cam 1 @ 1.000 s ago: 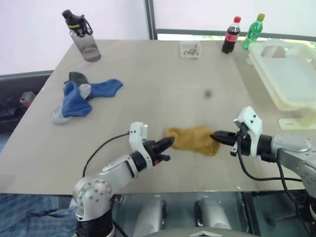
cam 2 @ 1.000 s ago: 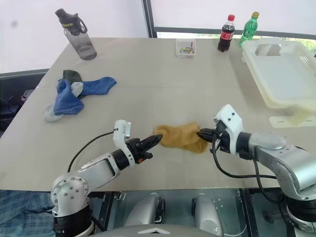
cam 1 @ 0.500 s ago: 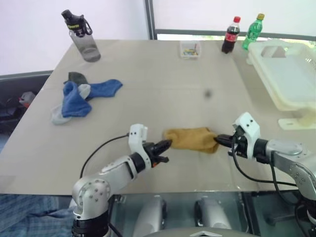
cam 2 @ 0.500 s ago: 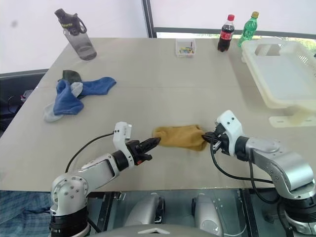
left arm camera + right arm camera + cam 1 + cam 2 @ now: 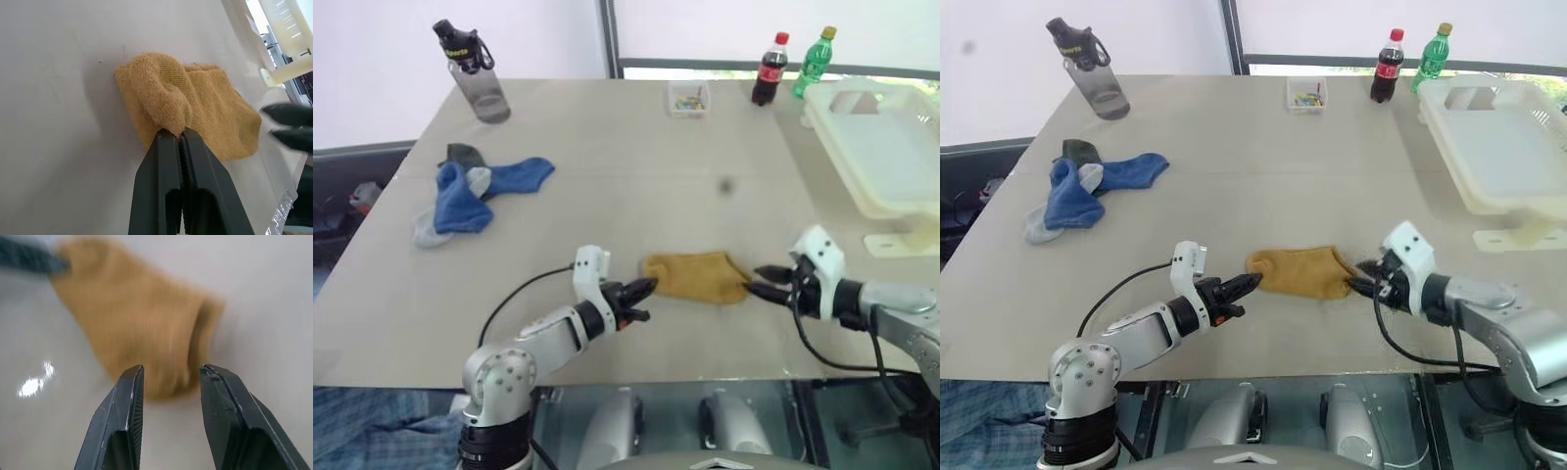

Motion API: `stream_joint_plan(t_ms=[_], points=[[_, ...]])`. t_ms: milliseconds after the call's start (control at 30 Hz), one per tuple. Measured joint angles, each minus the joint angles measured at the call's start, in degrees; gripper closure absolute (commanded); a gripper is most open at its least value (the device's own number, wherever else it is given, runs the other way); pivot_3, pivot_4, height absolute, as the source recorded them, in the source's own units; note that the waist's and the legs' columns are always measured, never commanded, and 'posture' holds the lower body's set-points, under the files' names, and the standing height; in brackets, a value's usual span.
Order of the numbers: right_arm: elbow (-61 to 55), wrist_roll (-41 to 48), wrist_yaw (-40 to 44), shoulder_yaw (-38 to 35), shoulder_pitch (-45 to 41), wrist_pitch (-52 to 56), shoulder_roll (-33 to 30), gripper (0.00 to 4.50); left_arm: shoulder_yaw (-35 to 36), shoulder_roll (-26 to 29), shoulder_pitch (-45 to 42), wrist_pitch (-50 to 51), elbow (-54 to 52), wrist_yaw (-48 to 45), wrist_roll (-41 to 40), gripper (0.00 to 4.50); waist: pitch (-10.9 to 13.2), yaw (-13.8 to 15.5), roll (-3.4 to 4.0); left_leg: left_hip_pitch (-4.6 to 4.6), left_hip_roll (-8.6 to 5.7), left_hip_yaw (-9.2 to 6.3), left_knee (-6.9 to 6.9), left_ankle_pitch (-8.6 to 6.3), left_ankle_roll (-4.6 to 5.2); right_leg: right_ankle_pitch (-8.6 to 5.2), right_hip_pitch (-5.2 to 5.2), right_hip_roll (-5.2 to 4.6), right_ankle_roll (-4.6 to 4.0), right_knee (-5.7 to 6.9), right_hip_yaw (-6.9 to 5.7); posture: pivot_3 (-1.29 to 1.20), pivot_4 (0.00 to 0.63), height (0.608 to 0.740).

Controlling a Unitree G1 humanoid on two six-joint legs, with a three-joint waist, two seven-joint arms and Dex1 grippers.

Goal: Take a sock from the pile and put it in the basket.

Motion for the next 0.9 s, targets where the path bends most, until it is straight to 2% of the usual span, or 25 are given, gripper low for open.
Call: stream_joint_plan(t_ms=[67,167,267,367,500,533,600,733,833,900], points=[[0.3,-2.3,-3.5,1.9,-2.0,-3.5,5.7,2.64,-0.1,0.0,-0.1,0.0,0.2,-0.1,-0.2,4.5,0.0,0.0,0.0,0.0,0.02,-0.01,-0.04,0.0,-0.01,0.0,-0.01,0.03,0.0,0.0,0.02,0.0,0.15,0.74],[4.2,-10.5,-8.0,10.8,0.5,-10.5,10.3,2.64,-0.6,0.0,-0.1,0.0,0.4,-0.3,-0.6,4.5,0.0,0.5,-0.01,-0.07,-0.03,-0.06,-0.06,0.02,-0.04,0.0,-0.01,-0.03,0.0,-0.1,0.02,0.0,0.15,0.74],[8.4,-16.2,-9.8,15.8,2.7,-14.7,11.1,2.64,-0.6,0.0,-0.1,0.0,0.5,-0.3,-0.7,4.5,0.0,0.6,0.0,-0.1,-0.08,0.04,-0.06,0.14,-0.25,0.01,-0.01,-0.08,0.02,-0.2,0.03,0.0,0.15,0.74],[12.0,-21.3,-11.7,17.8,2.8,-20.1,11.8,2.49,-0.6,0.0,-0.1,-0.6,0.6,-0.5,-0.7,3.71,0.0,0.5,0.0,-0.01,-0.06,0.05,-0.06,0.14,-0.26,0.01,0.04,-0.06,0.02,-0.22,0.02,0.0,0.15,0.74],[13.1,-23.3,-11.7,18.2,3.4,-23.2,12.0,2.49,-0.6,0.7,0.1,-1.9,0.6,-2.6,-0.8,2.16,0.0,0.5,0.0,0.04,-0.02,-0.01,-0.06,0.14,-0.25,0.01,0.1,-0.03,0.01,-0.2,-0.01,0.0,0.15,0.74],[13.2,-23.4,-11.7,18.2,3.5,-23.4,12.1,2.49,-0.6,0.8,0.1,-2.1,0.6,-2.7,-0.8,1.58,0.0,0.5,0.0,0.05,-0.02,-0.01,-0.06,0.13,-0.24,0.01,0.11,-0.03,0.01,-0.2,0.0,0.0,0.15,0.74],[13.2,-23.6,-11.6,18.2,3.5,-23.4,12.2,2.49,-0.5,1.3,0.3,-3.2,0.5,-3.9,-0.8,1.03,0.0,0.5,-0.01,0.06,-0.02,0.0,-0.05,0.1,-0.18,0.01,0.12,-0.05,0.01,-0.2,0.01,0.0,0.15,0.74],[13.2,-23.7,-10.7,18.0,3.4,-23.3,12.4,2.49,5.0,4.5,1.1,-6.6,1.3,-10.4,-5.8,1.03,0.0,0.4,0.0,0.06,0.01,-0.06,-0.07,0.1,-0.19,0.0,0.11,-0.05,-0.01,-0.21,0.02,0.0,0.15,0.74],[13.5,-23.7,-10.1,17.8,3.3,-23.2,12.4,2.49,6.7,8.4,-0.7,-7.1,8.5,-10.8,-3.7,1.03,-0.1,0.5,0.05,0.12,-0.03,-0.07,-0.07,0.01,-0.03,0.0,0.16,-0.02,0.0,-0.21,-0.08,0.0,0.15,0.74],[13.5,-23.8,-9.8,17.8,3.3,-23.2,12.3,2.49,6.0,8.6,-1.3,-7.0,11.0,-10.7,-2.6,1.03,-0.1,0.5,0.01,0.11,-0.08,-0.04,-0.07,0.0,-0.01,0.0,0.17,-0.05,0.01,-0.22,-0.07,0.0,0.15,0.74]])
